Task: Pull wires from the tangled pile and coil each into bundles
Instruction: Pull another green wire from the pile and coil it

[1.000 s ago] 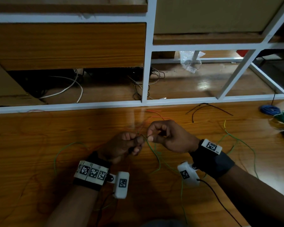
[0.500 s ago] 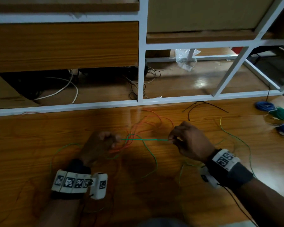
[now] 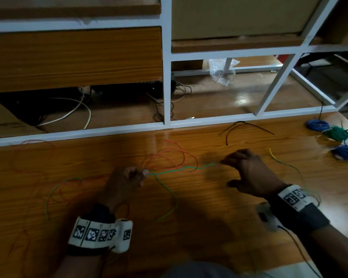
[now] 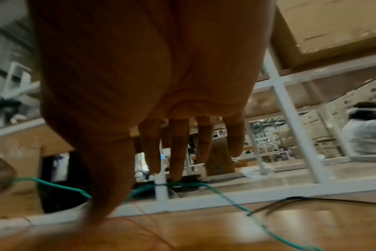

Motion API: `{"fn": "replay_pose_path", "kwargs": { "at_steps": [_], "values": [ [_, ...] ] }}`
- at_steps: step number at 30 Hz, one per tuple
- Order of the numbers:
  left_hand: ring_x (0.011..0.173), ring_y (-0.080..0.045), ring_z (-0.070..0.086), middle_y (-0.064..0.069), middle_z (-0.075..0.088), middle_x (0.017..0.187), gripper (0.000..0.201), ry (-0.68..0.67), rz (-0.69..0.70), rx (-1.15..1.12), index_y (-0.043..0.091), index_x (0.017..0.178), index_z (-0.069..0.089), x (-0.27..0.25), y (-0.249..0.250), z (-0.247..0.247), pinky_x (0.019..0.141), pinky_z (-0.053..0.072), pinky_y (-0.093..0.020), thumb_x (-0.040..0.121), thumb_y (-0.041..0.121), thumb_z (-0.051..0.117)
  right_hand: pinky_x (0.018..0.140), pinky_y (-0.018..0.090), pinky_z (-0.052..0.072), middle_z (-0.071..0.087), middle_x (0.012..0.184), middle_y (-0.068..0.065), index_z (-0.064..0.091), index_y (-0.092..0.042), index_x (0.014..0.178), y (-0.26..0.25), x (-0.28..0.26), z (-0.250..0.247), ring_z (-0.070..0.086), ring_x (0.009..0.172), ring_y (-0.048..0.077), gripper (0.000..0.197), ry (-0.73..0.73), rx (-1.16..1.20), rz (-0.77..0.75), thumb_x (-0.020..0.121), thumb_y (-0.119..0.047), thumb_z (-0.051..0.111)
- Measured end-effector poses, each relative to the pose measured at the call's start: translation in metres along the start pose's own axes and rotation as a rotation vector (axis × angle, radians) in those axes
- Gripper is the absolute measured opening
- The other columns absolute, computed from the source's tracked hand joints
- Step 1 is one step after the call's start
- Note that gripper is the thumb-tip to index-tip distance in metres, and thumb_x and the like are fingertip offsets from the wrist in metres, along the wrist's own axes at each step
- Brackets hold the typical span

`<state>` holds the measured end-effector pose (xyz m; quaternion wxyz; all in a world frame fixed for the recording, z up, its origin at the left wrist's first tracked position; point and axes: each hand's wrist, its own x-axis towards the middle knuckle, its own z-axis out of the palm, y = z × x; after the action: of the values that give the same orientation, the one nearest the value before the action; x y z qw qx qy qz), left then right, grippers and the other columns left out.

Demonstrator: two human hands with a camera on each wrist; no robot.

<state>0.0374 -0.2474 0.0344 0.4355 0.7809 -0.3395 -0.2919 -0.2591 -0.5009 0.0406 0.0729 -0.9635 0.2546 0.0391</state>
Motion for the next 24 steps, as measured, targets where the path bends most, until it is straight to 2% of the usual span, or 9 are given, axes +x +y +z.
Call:
{"fn": "replay_pose_path", "kwargs": {
  "at_steps": [2, 4, 6, 9, 12, 15, 18, 22, 24],
  "values": [
    [0.046, 0.003, 0.053, 0.007, 0.065, 0.057, 0.023, -0.017, 0.01, 0.043, 0.011, 0.076, 0.073, -0.002, 0.003, 0.012, 0.053, 0.042, -0.019, 0.093, 0.027, 0.069, 0.099, 0.051, 0.049, 0.063, 0.138, -0.001, 0.057, -0.029, 0.143, -0.037, 0.008, -0.004, 0.051, 0.128, 0.034, 0.08, 0.116, 0.047, -0.094, 0.073, -0.067, 0.064],
    [0.054, -0.002, 0.058, 0.008, 0.067, 0.059, 0.02, -0.042, 0.019, 0.075, 0.021, 0.075, 0.073, -0.004, 0.007, 0.022, 0.061, 0.044, -0.027, 0.092, 0.031, 0.069, 0.1, 0.052, 0.048, 0.059, 0.143, 0.0, 0.054, -0.027, 0.144, -0.079, 0.018, 0.001, 0.049, 0.131, 0.036, 0.078, 0.196, 0.019, -0.181, 0.077, -0.067, 0.056],
    [0.056, -0.003, 0.059, 0.008, 0.068, 0.061, 0.022, -0.084, 0.042, 0.106, 0.02, 0.076, 0.073, -0.006, 0.016, 0.028, 0.063, 0.044, -0.027, 0.093, 0.033, 0.067, 0.102, 0.052, 0.047, 0.059, 0.143, 0.0, 0.052, -0.023, 0.145, -0.116, 0.029, 0.01, 0.048, 0.134, 0.035, 0.066, 0.194, 0.052, -0.269, 0.088, -0.055, 0.056],
    [0.054, -0.004, 0.06, 0.007, 0.07, 0.064, 0.024, -0.123, 0.079, 0.13, 0.017, 0.078, 0.073, -0.01, 0.031, 0.03, 0.061, 0.043, -0.027, 0.094, 0.034, 0.066, 0.095, 0.052, 0.049, 0.072, 0.117, 0.001, 0.064, -0.027, 0.125, -0.136, 0.037, 0.016, 0.056, 0.123, 0.034, 0.039, 0.192, 0.108, -0.333, 0.091, -0.037, 0.049],
    [0.064, -0.017, 0.066, 0.0, 0.072, 0.069, 0.022, -0.118, 0.085, 0.079, 0.016, 0.081, 0.075, -0.014, 0.034, 0.025, 0.061, 0.046, -0.02, 0.092, 0.033, 0.068, 0.083, 0.047, 0.052, 0.073, 0.093, -0.006, 0.069, -0.031, 0.103, -0.113, 0.034, 0.017, 0.061, 0.107, 0.03, 0.023, 0.246, 0.158, -0.312, 0.082, -0.024, 0.065],
    [0.058, -0.012, 0.059, -0.003, 0.069, 0.064, 0.015, -0.171, 0.033, 0.018, 0.013, 0.086, 0.077, -0.018, 0.028, 0.019, 0.058, 0.044, -0.02, 0.089, 0.026, 0.071, 0.083, 0.043, 0.049, 0.074, 0.094, -0.013, 0.072, -0.033, 0.101, -0.069, 0.027, 0.011, 0.06, 0.11, 0.027, 0.029, 0.292, 0.183, -0.25, 0.077, -0.02, 0.06],
    [0.061, -0.01, 0.062, -0.009, 0.071, 0.07, 0.019, -0.17, -0.011, 0.029, 0.013, 0.085, 0.078, -0.018, 0.018, 0.009, 0.063, 0.048, -0.023, 0.083, 0.031, 0.073, 0.084, 0.045, 0.05, 0.073, 0.094, -0.017, 0.073, -0.036, 0.095, -0.03, 0.016, 0.0, 0.06, 0.112, 0.024, 0.031, 0.341, 0.151, -0.165, 0.074, -0.012, 0.072],
    [0.057, -0.003, 0.063, -0.003, 0.072, 0.069, 0.013, -0.149, -0.034, 0.083, 0.015, 0.082, 0.077, -0.018, 0.015, -0.004, 0.06, 0.047, -0.017, 0.086, 0.026, 0.073, 0.088, 0.045, 0.046, 0.073, 0.096, -0.022, 0.076, -0.036, 0.09, 0.004, 0.0, -0.006, 0.061, 0.115, 0.024, 0.026, 0.363, 0.161, -0.094, 0.08, -0.012, 0.073],
    [0.062, -0.006, 0.067, 0.001, 0.074, 0.071, 0.01, -0.165, -0.03, 0.138, 0.021, 0.082, 0.077, -0.017, 0.012, -0.008, 0.063, 0.051, -0.021, 0.087, 0.028, 0.073, 0.089, 0.05, 0.049, 0.074, 0.097, -0.018, 0.077, -0.036, 0.091, 0.019, -0.006, -0.007, 0.061, 0.115, 0.025, 0.025, 0.367, 0.159, -0.051, 0.081, -0.013, 0.072]
  ]
}}
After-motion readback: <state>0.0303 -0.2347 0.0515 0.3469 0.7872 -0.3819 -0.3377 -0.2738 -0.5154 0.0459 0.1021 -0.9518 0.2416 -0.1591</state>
